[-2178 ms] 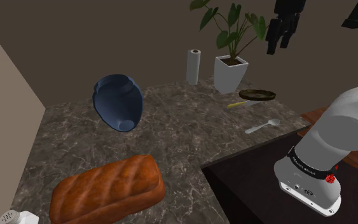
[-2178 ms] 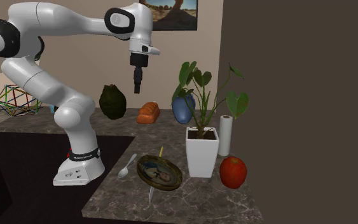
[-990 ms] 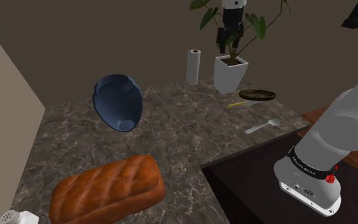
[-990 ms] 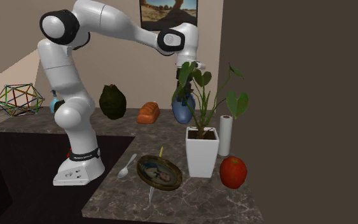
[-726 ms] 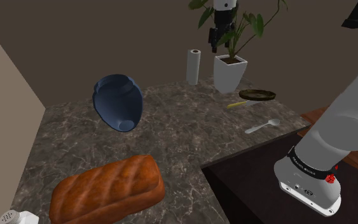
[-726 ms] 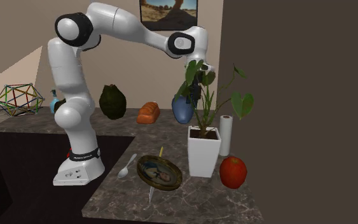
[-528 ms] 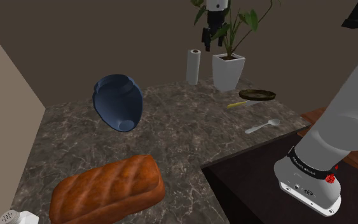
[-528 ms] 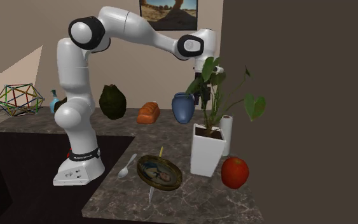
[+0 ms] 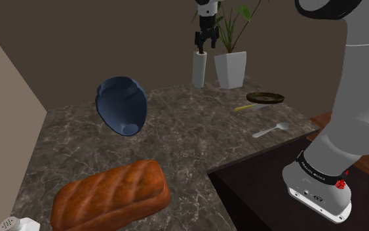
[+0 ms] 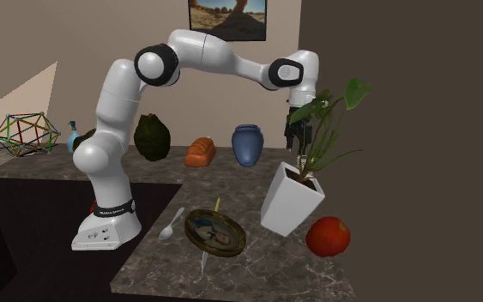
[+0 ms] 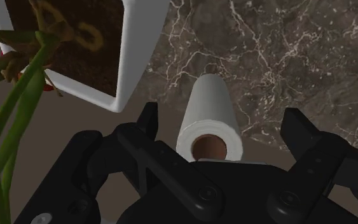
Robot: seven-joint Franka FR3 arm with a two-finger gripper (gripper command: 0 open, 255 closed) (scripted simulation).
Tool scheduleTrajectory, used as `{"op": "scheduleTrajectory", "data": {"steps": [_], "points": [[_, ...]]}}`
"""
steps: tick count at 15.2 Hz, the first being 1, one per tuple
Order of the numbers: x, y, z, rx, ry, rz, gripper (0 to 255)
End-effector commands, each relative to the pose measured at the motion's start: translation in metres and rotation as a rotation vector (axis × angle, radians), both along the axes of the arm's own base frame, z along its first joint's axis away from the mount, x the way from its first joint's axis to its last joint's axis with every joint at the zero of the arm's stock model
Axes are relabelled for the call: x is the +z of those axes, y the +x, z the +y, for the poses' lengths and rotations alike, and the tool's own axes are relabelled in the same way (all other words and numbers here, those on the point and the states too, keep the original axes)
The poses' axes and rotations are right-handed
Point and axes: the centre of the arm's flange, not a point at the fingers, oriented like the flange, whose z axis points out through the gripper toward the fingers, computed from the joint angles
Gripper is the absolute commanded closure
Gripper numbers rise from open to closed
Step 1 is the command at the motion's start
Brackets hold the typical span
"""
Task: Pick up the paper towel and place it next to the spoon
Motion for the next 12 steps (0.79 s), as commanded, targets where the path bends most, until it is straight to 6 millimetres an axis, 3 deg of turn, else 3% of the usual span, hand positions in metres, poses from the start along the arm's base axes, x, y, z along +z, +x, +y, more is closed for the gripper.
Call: {"op": "scheduleTrajectory", "data": {"steps": [1,9,12], "points": [[-0.010,0.026,-0.001,0.001,-0.003,0.001,0],[-0.050,0.023,-0.004,0.001,-0.003,0.001,0],[-0.050,0.023,-0.004,0.001,-0.003,0.001,0]]}}
